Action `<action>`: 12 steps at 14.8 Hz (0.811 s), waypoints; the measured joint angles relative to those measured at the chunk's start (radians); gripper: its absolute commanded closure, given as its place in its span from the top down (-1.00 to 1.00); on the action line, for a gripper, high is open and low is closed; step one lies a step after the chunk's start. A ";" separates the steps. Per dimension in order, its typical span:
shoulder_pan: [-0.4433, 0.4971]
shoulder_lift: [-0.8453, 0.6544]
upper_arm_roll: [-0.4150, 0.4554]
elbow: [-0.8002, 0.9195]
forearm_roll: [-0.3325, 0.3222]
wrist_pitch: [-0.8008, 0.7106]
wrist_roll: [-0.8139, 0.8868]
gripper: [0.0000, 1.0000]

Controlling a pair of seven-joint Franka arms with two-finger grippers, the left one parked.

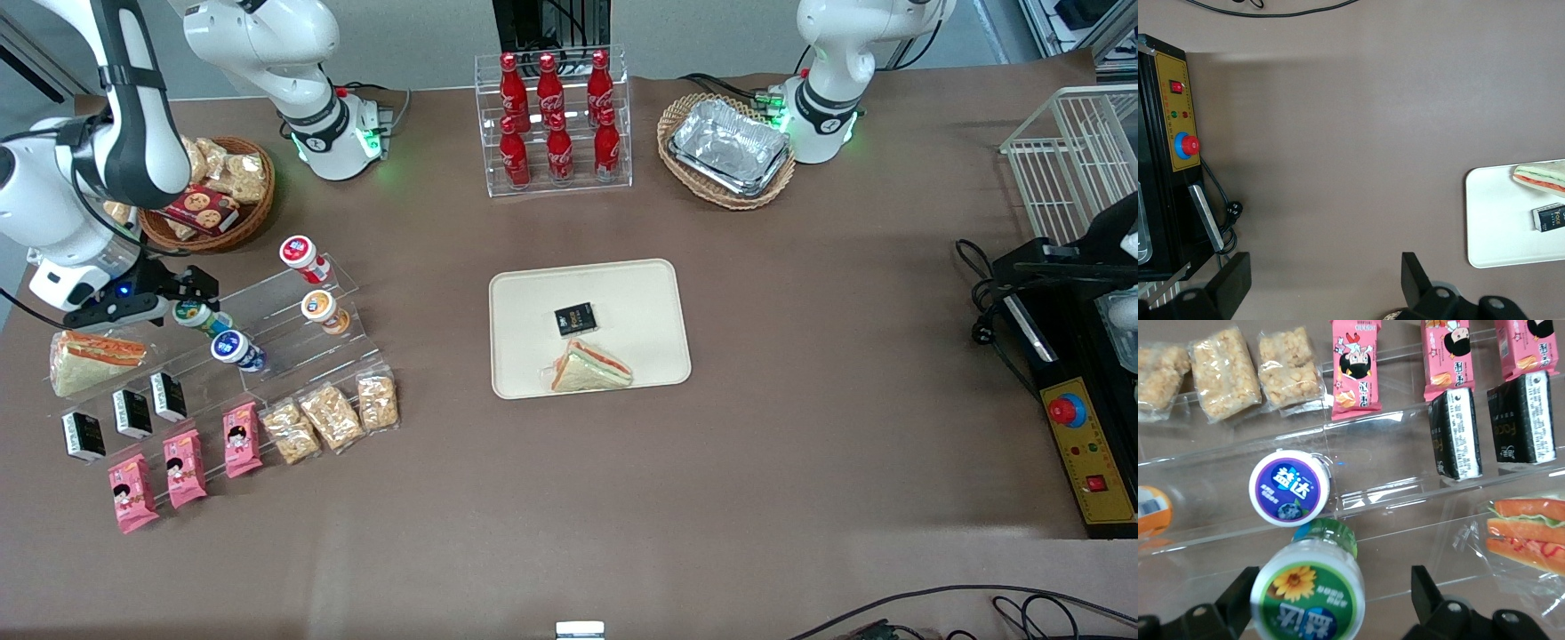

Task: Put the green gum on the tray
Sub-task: 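Lower the open right gripper onto the green-capped bottle in the rack, then close the right gripper on the green-capped bottle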

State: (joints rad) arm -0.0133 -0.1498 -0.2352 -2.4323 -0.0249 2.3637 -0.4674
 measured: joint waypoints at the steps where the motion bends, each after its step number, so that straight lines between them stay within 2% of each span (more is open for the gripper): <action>1: 0.000 0.009 0.000 0.000 0.000 0.007 0.000 1.00; 2: 0.000 0.015 0.000 0.000 0.000 0.010 0.000 0.88; 5: 0.000 0.020 0.000 0.000 0.000 0.012 0.001 0.20; 6: 0.000 0.020 0.000 0.000 0.000 0.012 0.001 0.15; 7: 0.000 0.020 0.000 0.000 0.000 0.012 0.001 -0.01; 10: 0.000 0.021 0.000 0.000 0.000 0.012 0.008 -0.17; 12: 0.000 0.027 -0.001 0.000 0.000 0.012 0.014 -0.18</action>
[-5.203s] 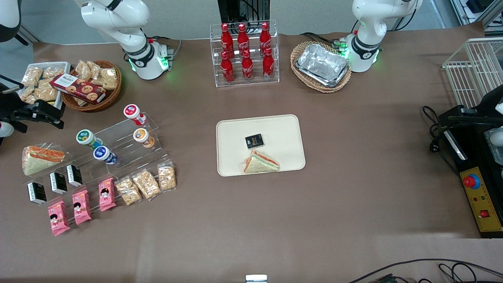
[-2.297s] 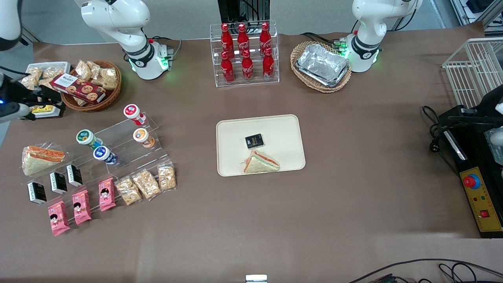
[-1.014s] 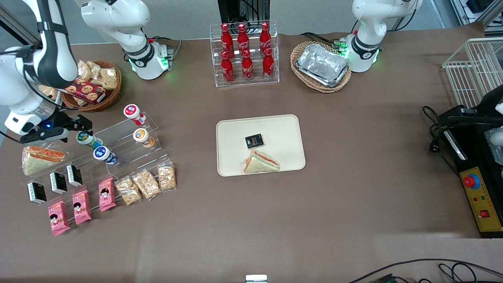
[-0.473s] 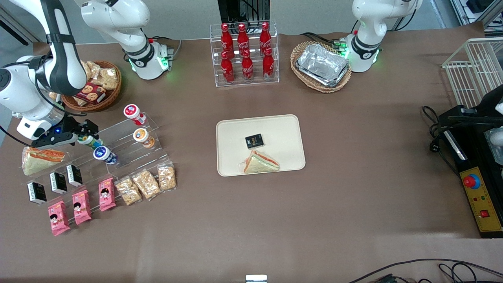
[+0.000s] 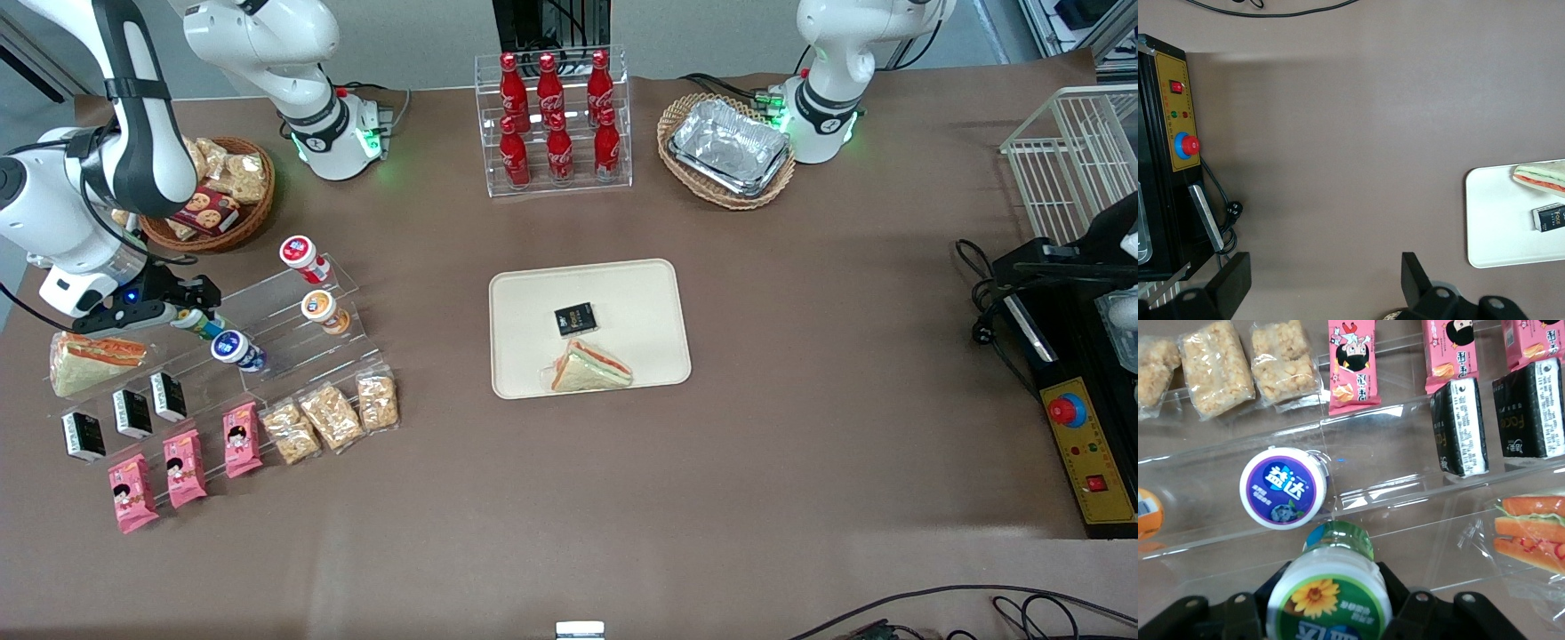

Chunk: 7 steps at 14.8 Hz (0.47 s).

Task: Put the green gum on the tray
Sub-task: 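Close the right gripper on the green-capped bottle, then lift the green-capped bottle and carry it over the cream tray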

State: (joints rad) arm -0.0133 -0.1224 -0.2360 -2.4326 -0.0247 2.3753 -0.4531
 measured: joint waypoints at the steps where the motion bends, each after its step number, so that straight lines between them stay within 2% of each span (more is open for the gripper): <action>1: 0.000 0.004 0.000 0.001 0.000 0.000 0.002 -0.17; 4: 0.000 0.006 -0.001 0.041 0.000 -0.037 0.011 -0.15; 7: 0.002 0.003 0.003 0.201 0.001 -0.258 0.015 -0.15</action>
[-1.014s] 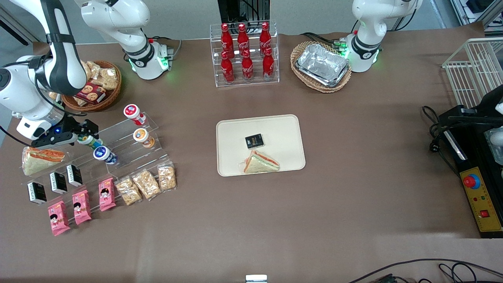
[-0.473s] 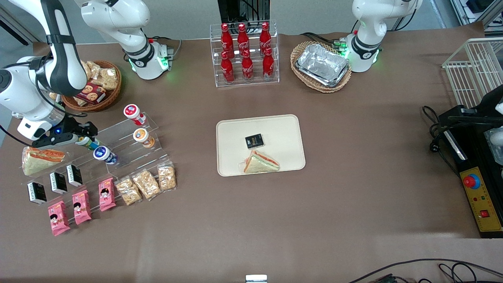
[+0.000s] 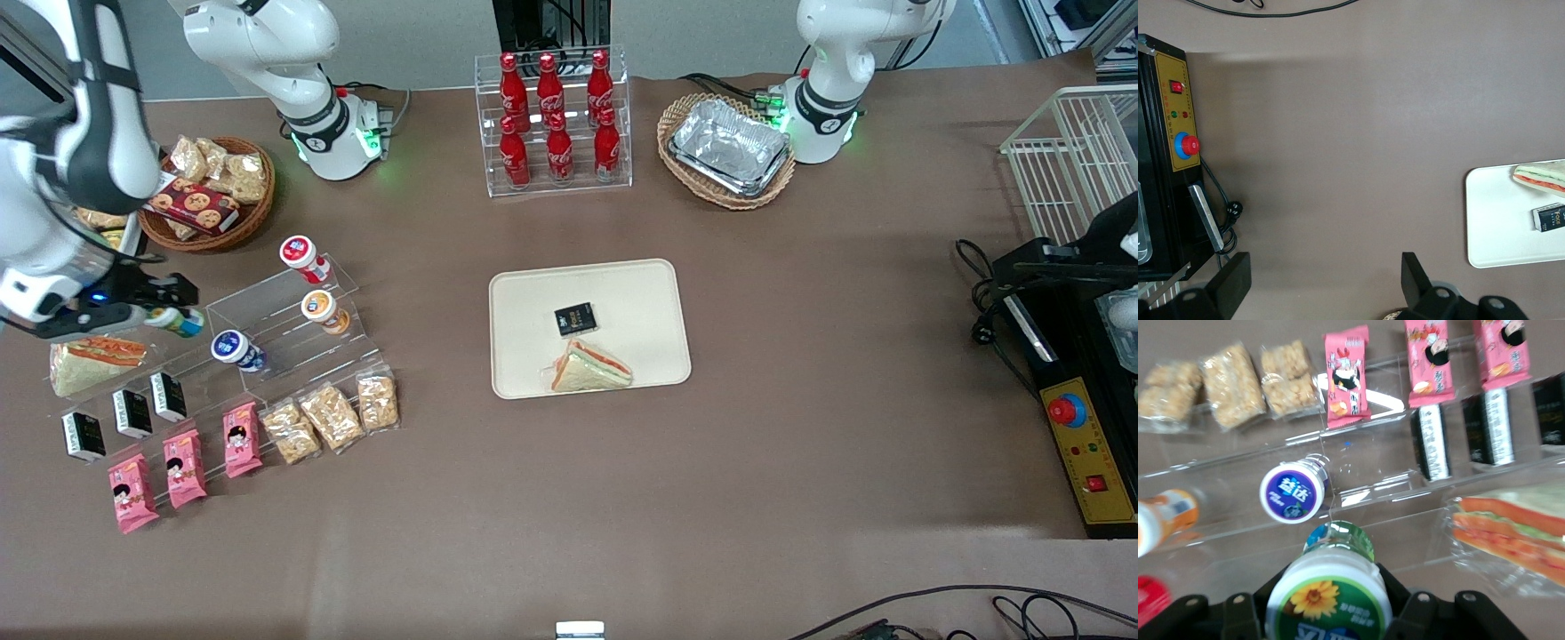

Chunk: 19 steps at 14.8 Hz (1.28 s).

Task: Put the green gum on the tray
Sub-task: 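Lift the green-capped bottle and carry it over the cream tray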

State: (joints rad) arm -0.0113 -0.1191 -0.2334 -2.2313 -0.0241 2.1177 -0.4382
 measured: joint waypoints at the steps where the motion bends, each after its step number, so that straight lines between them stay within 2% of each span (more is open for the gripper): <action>1: 0.003 -0.001 0.001 0.066 0.000 -0.078 0.000 -0.15; 5: 0.020 -0.010 0.020 0.287 0.002 -0.331 0.005 -0.14; 9: 0.030 -0.016 0.110 0.481 0.009 -0.532 0.101 -0.12; 13: 0.056 -0.021 0.302 0.537 0.023 -0.590 0.451 -0.09; 16: 0.066 -0.021 0.470 0.538 0.084 -0.594 0.776 -0.09; 19: 0.077 -0.004 0.591 0.537 0.122 -0.564 1.047 -0.09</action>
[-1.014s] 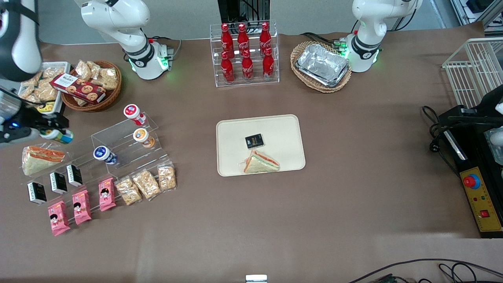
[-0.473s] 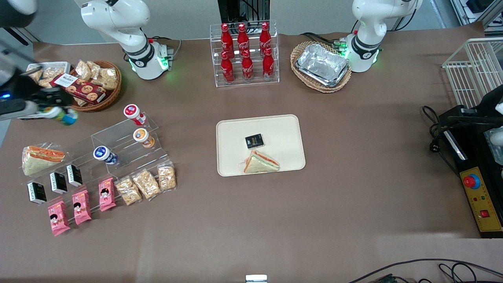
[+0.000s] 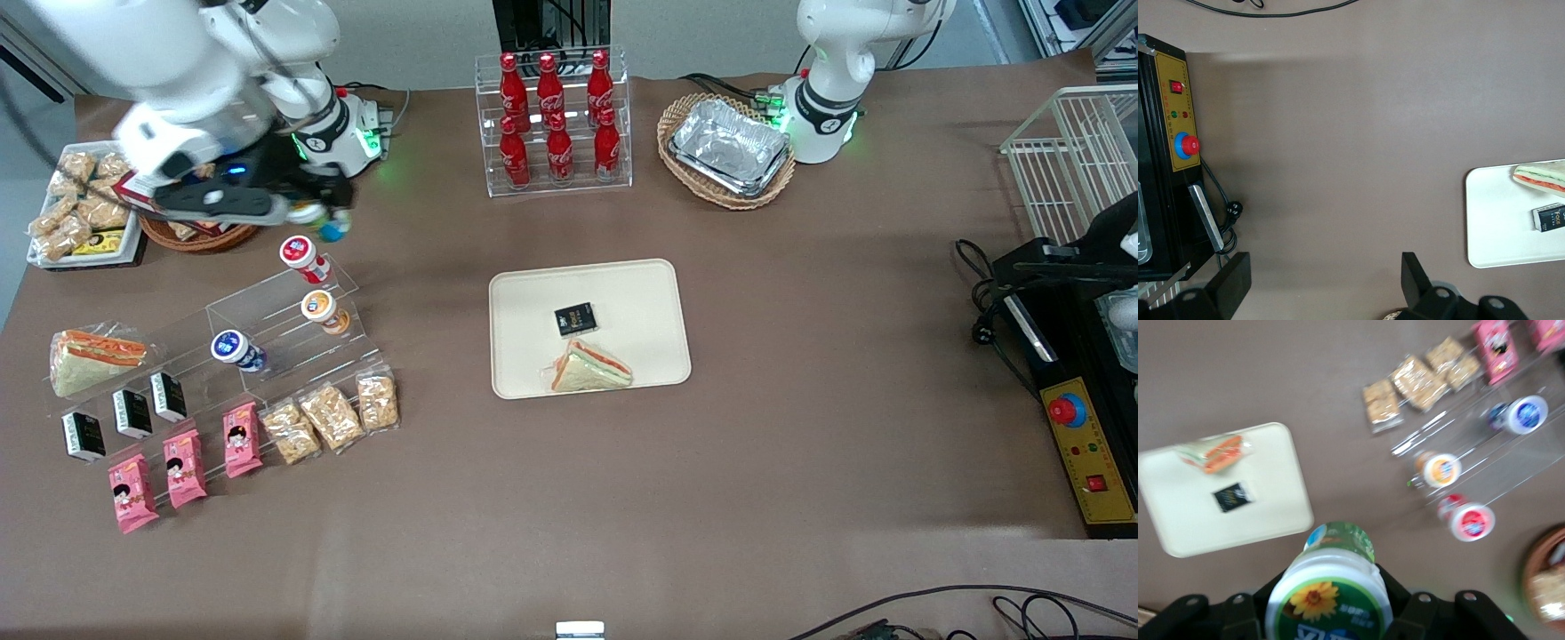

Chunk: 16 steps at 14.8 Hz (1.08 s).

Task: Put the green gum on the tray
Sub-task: 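Lift the green-capped bottle and carry it over the cream tray, then lower the bottle onto the tray beside the black pack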

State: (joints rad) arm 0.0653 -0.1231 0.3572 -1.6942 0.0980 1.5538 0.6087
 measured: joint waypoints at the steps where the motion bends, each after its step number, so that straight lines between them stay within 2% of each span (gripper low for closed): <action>1: 0.007 0.017 0.030 -0.002 0.016 0.029 0.086 -0.09; 4: 0.039 0.104 0.087 -0.032 0.027 0.174 0.285 -0.09; 7: 0.101 0.198 0.093 -0.147 0.013 0.423 0.410 -0.09; 10: 0.157 0.302 0.094 -0.260 -0.056 0.632 0.550 -0.09; 13: 0.191 0.418 0.094 -0.290 -0.189 0.727 0.681 -0.09; 16: 0.212 0.496 0.093 -0.354 -0.209 0.868 0.711 -0.09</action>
State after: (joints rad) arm 0.2777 0.3728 0.4505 -2.0487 -0.1110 2.4223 1.3199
